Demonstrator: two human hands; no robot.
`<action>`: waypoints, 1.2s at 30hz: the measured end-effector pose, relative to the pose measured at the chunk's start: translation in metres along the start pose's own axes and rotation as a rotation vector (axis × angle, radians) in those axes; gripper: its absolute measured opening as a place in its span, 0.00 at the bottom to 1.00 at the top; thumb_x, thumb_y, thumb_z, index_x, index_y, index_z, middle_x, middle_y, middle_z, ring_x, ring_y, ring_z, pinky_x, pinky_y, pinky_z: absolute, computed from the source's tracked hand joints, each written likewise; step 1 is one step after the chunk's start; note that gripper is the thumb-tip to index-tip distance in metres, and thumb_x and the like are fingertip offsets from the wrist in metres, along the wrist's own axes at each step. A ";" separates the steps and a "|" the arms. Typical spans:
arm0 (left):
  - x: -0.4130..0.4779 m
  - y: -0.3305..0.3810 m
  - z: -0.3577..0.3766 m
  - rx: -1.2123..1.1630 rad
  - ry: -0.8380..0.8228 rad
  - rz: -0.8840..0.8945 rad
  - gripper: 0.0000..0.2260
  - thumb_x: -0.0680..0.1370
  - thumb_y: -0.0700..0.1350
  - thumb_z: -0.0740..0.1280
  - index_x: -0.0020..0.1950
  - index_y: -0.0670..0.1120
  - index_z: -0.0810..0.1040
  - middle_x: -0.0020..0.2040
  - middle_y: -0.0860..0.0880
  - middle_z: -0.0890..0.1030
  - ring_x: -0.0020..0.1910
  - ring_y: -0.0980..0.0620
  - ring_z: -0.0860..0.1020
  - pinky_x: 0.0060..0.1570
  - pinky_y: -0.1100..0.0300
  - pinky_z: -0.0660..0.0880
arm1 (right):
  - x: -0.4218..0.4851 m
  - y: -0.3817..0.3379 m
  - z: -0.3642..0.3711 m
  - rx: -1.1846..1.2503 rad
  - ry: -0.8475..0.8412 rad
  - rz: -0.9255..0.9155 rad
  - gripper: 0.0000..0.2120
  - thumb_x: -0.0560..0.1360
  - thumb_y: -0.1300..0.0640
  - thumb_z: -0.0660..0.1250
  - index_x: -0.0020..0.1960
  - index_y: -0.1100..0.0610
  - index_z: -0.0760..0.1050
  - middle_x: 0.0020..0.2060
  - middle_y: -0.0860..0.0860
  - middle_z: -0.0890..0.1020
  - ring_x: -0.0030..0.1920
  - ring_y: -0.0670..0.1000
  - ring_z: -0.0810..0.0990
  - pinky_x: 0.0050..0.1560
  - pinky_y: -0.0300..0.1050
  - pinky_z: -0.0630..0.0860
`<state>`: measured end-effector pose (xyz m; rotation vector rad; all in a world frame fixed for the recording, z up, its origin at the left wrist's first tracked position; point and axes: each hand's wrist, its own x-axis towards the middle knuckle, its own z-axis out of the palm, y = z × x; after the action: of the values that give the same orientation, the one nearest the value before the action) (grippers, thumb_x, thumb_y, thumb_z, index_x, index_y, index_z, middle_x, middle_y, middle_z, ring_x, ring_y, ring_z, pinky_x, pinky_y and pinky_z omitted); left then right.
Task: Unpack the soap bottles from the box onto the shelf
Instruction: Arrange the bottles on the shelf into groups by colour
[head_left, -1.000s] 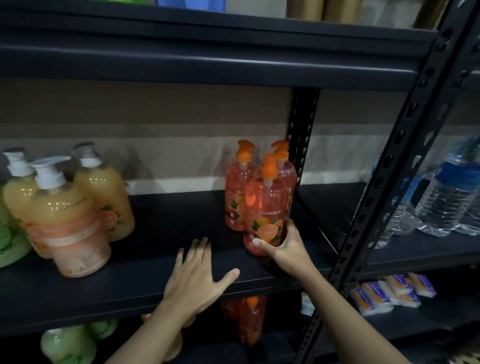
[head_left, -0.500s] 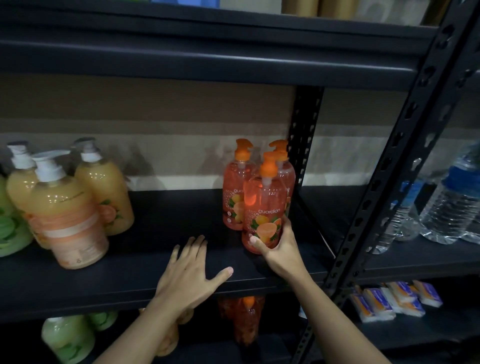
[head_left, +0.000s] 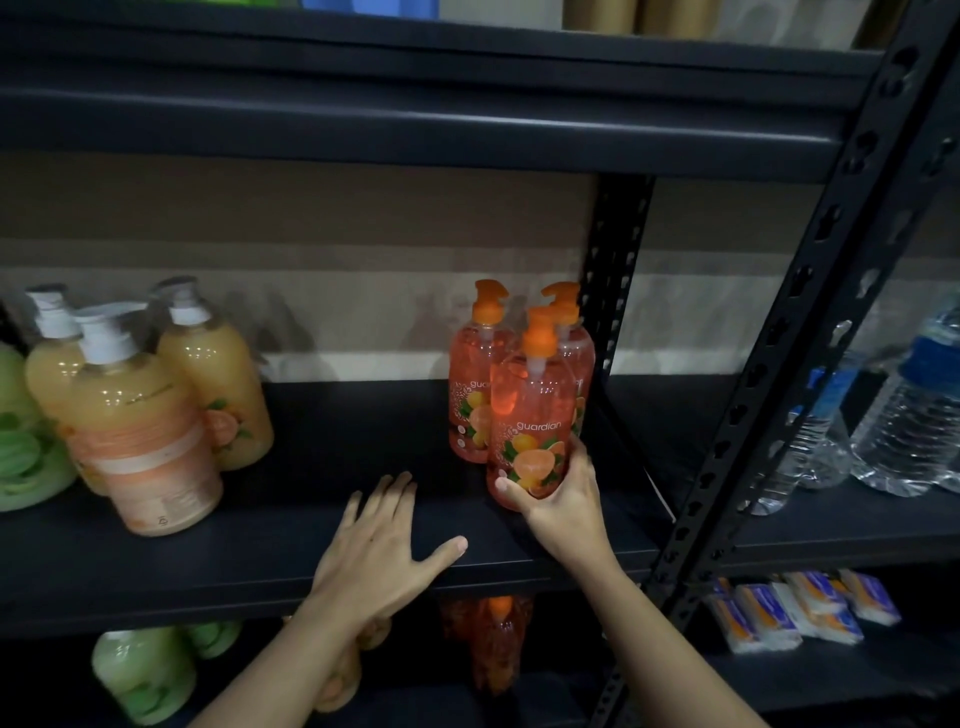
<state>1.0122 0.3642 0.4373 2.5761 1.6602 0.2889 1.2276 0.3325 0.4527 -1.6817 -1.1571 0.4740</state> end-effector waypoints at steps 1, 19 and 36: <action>0.000 0.000 0.000 -0.002 -0.003 -0.001 0.47 0.71 0.77 0.41 0.80 0.47 0.50 0.81 0.52 0.49 0.79 0.54 0.45 0.78 0.51 0.43 | 0.000 0.000 0.000 -0.004 0.000 0.003 0.51 0.63 0.41 0.79 0.77 0.49 0.55 0.66 0.49 0.68 0.69 0.50 0.68 0.69 0.48 0.68; -0.009 -0.024 -0.014 -0.679 0.150 0.001 0.24 0.75 0.55 0.70 0.70 0.54 0.71 0.61 0.61 0.78 0.63 0.62 0.74 0.66 0.58 0.71 | -0.032 -0.018 0.001 0.050 0.141 0.101 0.57 0.59 0.52 0.84 0.76 0.52 0.50 0.69 0.58 0.58 0.70 0.56 0.61 0.69 0.54 0.66; -0.047 -0.161 -0.061 -0.727 0.910 -0.375 0.45 0.62 0.65 0.73 0.69 0.43 0.60 0.67 0.43 0.65 0.67 0.42 0.66 0.66 0.40 0.68 | -0.035 -0.120 0.206 0.217 -0.335 -0.012 0.37 0.71 0.51 0.76 0.74 0.45 0.61 0.68 0.46 0.71 0.67 0.44 0.71 0.65 0.39 0.68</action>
<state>0.8372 0.3859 0.4670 1.5953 1.6878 1.8123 1.0005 0.4116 0.4637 -1.4409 -1.3023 0.8671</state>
